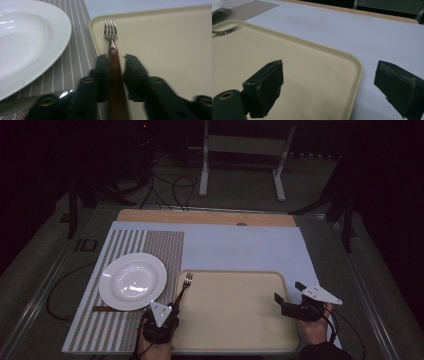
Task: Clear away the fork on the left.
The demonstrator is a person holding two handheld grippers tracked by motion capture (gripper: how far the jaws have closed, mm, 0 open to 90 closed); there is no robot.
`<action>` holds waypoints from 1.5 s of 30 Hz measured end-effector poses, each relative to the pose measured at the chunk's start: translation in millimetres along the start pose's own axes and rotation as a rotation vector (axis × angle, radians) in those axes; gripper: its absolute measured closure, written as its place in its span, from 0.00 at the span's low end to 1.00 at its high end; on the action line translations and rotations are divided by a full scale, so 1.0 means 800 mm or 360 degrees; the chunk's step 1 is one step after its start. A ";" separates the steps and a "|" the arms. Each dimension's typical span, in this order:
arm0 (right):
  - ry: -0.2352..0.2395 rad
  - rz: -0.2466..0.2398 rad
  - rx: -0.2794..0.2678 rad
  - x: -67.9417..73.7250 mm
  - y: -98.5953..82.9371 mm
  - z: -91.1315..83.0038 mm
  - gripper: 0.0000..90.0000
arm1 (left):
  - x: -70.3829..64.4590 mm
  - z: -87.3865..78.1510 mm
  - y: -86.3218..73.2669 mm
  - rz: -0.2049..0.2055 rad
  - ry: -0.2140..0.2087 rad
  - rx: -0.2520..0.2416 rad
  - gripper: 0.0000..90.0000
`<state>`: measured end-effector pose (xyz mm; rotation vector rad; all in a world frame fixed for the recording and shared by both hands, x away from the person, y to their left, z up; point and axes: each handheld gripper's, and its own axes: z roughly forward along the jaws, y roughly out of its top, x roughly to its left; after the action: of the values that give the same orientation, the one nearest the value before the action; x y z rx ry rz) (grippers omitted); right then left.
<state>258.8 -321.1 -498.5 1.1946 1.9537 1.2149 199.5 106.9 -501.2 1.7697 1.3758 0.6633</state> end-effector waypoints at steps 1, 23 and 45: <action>-0.0001 -0.0004 0.0000 0.000 0.000 0.000 0.10 | 0.000 0.000 0.000 0.0000 0.0000 0.0000 0.66; 0.0015 -0.0007 -0.0013 0.000 0.000 0.000 0.10 | 0.048 -0.012 0.044 0.0031 -0.0183 -0.0220 0.10; 0.0043 -0.0004 -0.0011 -0.003 0.001 0.001 0.09 | 0.162 -0.047 0.058 0.0261 -0.0146 -0.0351 0.00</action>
<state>261.0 -322.9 -498.0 1.1777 1.9682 1.2418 231.6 236.1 -449.6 1.7241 1.0609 0.7804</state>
